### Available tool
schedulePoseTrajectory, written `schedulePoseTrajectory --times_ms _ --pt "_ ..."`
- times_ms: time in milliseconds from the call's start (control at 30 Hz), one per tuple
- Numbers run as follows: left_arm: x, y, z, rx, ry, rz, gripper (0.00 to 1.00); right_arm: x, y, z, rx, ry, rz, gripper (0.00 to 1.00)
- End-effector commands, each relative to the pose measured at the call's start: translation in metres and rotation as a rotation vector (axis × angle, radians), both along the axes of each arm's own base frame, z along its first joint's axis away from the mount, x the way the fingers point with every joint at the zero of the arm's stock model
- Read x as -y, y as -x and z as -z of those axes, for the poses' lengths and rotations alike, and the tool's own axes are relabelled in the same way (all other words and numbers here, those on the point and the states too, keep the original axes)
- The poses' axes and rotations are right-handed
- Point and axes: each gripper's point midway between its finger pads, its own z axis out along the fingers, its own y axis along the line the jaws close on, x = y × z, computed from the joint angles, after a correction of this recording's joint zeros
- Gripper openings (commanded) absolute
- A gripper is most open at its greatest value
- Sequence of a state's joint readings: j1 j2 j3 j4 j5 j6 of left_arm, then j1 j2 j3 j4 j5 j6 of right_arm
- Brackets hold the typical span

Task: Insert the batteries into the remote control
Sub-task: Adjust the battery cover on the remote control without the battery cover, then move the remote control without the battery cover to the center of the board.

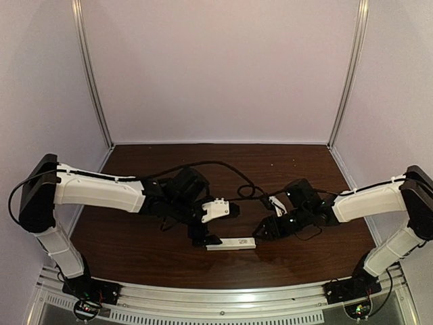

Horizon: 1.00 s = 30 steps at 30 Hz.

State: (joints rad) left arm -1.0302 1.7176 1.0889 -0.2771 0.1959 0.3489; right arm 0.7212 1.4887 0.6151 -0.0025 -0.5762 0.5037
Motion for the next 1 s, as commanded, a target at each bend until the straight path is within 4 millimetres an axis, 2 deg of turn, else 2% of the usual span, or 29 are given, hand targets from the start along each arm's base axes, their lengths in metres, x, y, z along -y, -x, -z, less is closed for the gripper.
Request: schedulePoseTrajectory --times_ms 0,133,167,233,267,300,333,433,500,567,633,700,800,967 --pt "-0.01 -0.018 -0.037 0.018 0.148 -0.158 0.97 0.004 -0.016 -0.037 0.186 0.013 -0.029 0.58" --pt "-0.038 -0.039 -0.078 0.046 0.302 -0.398 0.97 0.009 -0.028 -0.065 0.335 0.028 -0.032 0.68" --pt "-0.052 -0.051 -0.086 0.064 0.324 -0.526 0.97 0.008 -0.029 -0.072 0.369 0.028 -0.052 0.73" --pt "-0.071 -0.059 -0.093 0.049 0.354 -0.674 0.98 0.004 -0.027 -0.089 0.423 -0.008 -0.094 0.8" --pt "-0.077 -0.059 -0.093 0.026 0.359 -0.708 0.97 0.0 -0.027 -0.099 0.453 -0.04 -0.108 0.86" --pt "-0.081 -0.057 -0.094 0.002 0.369 -0.717 0.97 -0.003 -0.028 -0.109 0.476 -0.072 -0.102 0.96" --pt "-0.086 -0.055 -0.096 -0.016 0.39 -0.732 0.98 -0.005 -0.029 -0.12 0.503 -0.102 -0.103 0.99" --pt "-0.101 -0.046 -0.11 -0.093 0.522 -0.78 0.97 -0.012 -0.034 -0.143 0.564 -0.143 -0.11 1.0" --pt "-0.114 -0.044 -0.115 -0.132 0.59 -0.833 0.97 -0.017 -0.039 -0.149 0.592 -0.122 -0.152 1.0" --pt "-0.123 -0.04 -0.115 -0.172 0.625 -0.855 0.97 -0.03 -0.033 -0.145 0.579 -0.091 -0.277 1.0" --pt "-0.133 -0.038 -0.112 -0.201 0.642 -0.893 0.97 -0.037 -0.027 -0.122 0.566 0.035 -0.378 0.99" --pt "-0.141 -0.036 -0.104 -0.239 0.645 -0.931 0.97 -0.042 -0.01 -0.091 0.546 0.185 -0.494 0.95" --pt "-0.14 -0.03 -0.094 -0.294 0.639 -0.92 0.97 -0.051 0.002 -0.061 0.545 0.316 -0.607 0.9" --pt "-0.131 -0.023 -0.075 -0.409 0.597 -0.916 0.95 -0.063 0.009 -0.033 0.54 0.365 -0.69 0.84"
